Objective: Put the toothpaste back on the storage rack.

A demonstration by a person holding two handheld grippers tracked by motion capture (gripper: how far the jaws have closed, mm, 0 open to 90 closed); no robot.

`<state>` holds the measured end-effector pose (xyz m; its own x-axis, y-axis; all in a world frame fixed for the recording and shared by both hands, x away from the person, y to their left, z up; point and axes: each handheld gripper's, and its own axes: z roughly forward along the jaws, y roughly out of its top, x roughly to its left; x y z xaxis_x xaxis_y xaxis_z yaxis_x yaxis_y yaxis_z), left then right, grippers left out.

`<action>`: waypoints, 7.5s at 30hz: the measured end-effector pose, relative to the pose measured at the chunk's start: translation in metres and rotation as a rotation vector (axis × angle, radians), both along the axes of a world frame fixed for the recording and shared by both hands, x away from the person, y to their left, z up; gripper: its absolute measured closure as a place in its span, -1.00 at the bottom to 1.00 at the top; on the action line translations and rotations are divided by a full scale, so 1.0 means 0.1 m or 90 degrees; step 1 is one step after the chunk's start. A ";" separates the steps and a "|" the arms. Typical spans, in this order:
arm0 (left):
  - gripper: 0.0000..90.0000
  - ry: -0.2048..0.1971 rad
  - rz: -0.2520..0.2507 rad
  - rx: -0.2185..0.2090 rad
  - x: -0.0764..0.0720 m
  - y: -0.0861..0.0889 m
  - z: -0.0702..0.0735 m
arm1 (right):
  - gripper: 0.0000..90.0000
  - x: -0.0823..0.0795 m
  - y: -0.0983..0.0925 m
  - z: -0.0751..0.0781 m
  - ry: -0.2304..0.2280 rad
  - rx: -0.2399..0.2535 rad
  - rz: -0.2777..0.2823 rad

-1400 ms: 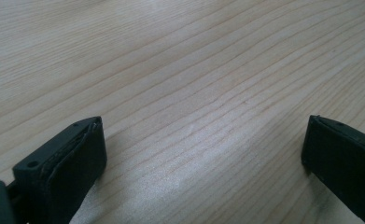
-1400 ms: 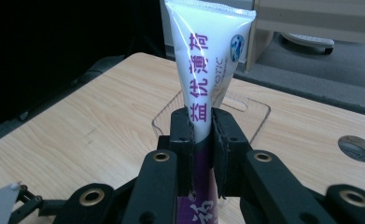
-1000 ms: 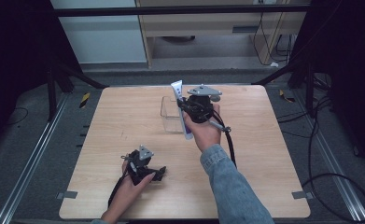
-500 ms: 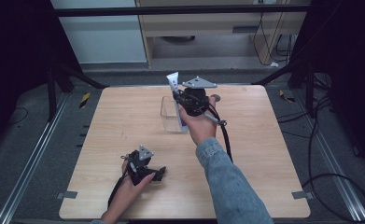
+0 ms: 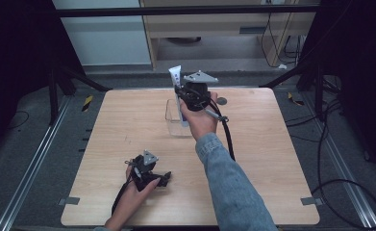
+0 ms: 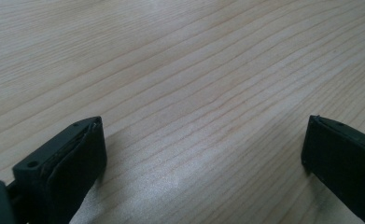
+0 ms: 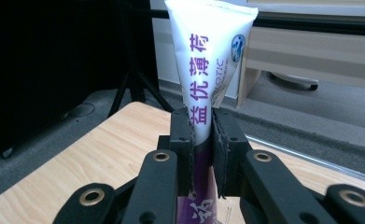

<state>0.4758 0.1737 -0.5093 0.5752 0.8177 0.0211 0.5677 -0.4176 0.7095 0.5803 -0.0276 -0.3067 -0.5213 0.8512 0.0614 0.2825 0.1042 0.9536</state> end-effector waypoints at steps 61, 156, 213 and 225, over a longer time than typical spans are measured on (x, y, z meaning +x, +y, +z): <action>-1.00 0.000 -0.006 -0.002 -0.01 -0.01 0.00 | 0.77 0.49 0.21 -0.21 -0.038 -0.049 -0.027; -1.00 0.000 -0.013 -0.002 -0.02 0.00 0.00 | 0.76 0.70 0.46 -0.92 0.086 -0.151 -0.001; -1.00 0.000 -0.015 -0.002 -0.02 0.00 0.00 | 0.64 0.30 -0.05 -0.65 0.092 -0.121 0.007; -1.00 0.000 -0.014 -0.001 -0.02 0.00 0.00 | 0.58 0.16 -0.16 -0.56 0.085 -0.119 0.018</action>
